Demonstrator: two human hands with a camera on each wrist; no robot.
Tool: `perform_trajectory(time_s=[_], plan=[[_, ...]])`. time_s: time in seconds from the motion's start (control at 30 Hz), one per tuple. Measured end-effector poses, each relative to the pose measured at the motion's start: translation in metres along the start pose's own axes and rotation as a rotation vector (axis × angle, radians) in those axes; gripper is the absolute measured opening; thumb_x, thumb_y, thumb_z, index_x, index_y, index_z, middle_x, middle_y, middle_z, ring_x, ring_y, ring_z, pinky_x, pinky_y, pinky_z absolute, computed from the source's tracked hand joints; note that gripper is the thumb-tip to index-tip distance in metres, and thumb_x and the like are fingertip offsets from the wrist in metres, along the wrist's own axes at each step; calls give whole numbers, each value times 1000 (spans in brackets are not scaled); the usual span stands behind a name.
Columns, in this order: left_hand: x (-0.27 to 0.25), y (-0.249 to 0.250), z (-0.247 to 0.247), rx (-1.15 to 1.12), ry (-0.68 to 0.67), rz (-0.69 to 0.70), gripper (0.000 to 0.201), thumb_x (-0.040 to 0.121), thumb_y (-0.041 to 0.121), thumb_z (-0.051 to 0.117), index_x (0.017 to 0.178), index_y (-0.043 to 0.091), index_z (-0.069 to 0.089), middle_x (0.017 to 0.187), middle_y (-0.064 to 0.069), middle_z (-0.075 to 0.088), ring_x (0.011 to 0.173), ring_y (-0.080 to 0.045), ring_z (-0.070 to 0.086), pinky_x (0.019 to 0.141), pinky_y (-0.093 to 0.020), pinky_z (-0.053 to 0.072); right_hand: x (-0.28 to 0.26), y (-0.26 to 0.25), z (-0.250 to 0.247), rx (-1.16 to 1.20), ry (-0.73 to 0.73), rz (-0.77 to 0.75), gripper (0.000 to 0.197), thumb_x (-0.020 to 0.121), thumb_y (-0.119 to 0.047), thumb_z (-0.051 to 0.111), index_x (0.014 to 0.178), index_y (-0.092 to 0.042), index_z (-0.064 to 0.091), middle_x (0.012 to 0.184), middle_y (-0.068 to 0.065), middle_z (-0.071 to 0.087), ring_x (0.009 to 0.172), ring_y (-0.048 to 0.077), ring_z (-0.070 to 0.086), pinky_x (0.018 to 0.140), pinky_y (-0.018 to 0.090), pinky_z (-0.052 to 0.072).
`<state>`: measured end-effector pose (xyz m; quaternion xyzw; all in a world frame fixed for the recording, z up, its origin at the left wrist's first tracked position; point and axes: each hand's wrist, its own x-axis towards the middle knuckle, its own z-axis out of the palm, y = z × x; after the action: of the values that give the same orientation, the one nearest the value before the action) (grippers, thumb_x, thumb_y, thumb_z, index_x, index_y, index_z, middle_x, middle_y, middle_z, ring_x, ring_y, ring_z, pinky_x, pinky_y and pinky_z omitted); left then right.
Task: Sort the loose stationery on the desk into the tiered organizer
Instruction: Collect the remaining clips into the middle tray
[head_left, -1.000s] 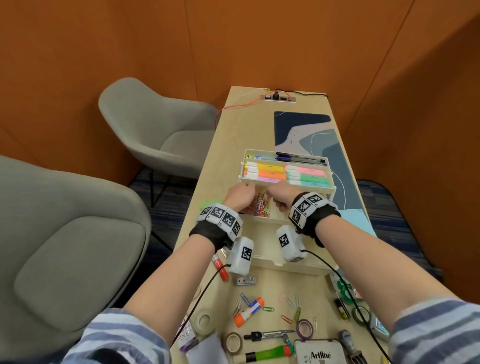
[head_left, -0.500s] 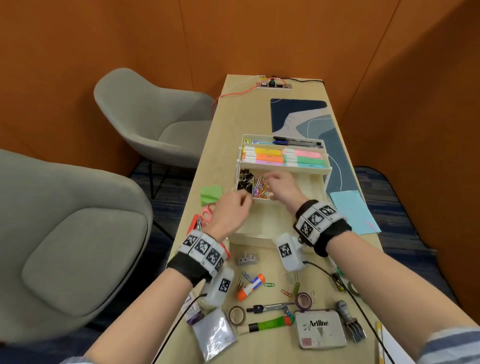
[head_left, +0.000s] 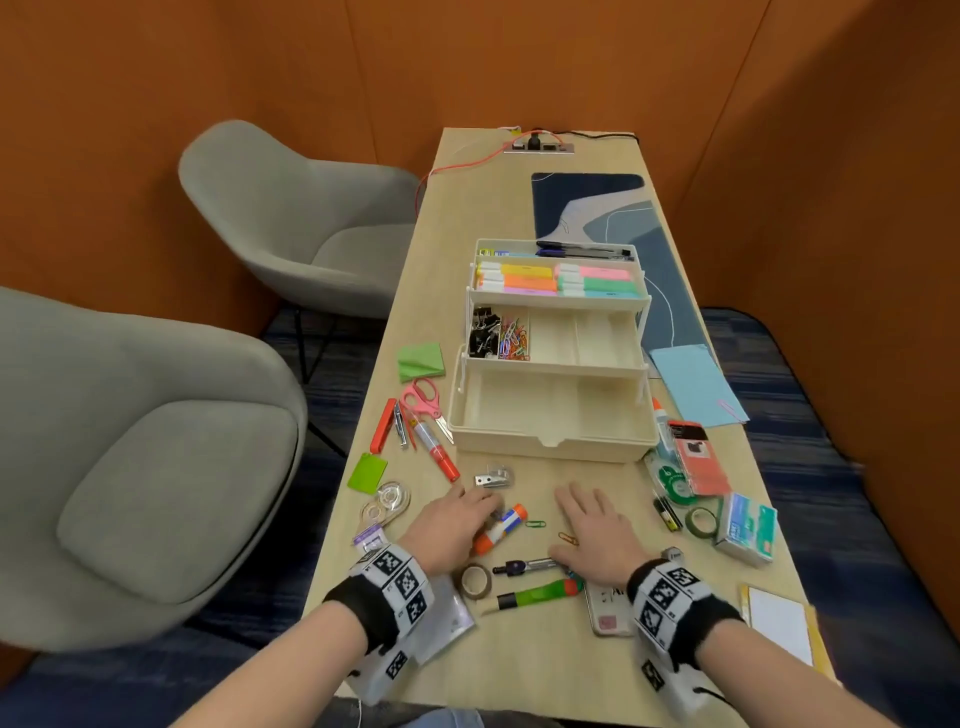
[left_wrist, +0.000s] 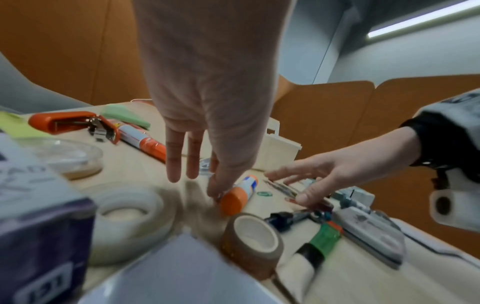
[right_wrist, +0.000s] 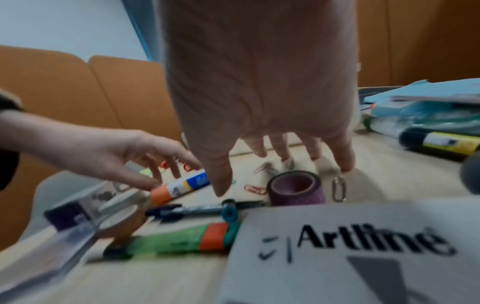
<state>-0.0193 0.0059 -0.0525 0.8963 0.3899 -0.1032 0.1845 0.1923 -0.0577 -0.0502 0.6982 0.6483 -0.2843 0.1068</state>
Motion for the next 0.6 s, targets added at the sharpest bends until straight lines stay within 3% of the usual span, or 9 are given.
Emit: perform_trajectory(time_s=[0.1,0.23,0.33,0.5,0.6], plan=[[7,0,4,59,9,73,58,92,11,44,147,24,28,152,6,31,123,-27,38,93,-40,46,5,-13,8,-95,87,-79,67,91,-40,49,148,-23,18,158,1,10,143,32,12,113,44,24],[19,-4,12,92,8,110,53,88,24,56,139,29,42,144,8,43,121,-23,43,97,-39,45,10,-19,11,-68,207,-140,41,96,-17,42,137,-21,44,148,2,35,130,28,33,107,33,34],[22,-5,11,118,0,112,54,81,19,62,133,26,49,136,6,49,122,-20,45,100,-38,43,12,-16,10,-81,240,-156,34,95,-9,41,122,-18,58,134,3,50,116,25,42,96,32,41],[24,1,7,94,85,105,36,87,15,55,123,21,57,123,2,56,116,-20,47,97,-36,43,14,-19,8,-110,246,-154,26,93,-9,42,113,-12,59,118,6,52,109,25,44,88,35,45],[29,6,6,104,90,81,27,92,14,49,117,17,57,120,-3,55,116,-22,48,95,-36,43,12,-24,6,-211,226,-181,27,93,-4,41,116,-8,54,119,10,49,112,27,44,88,36,43]])
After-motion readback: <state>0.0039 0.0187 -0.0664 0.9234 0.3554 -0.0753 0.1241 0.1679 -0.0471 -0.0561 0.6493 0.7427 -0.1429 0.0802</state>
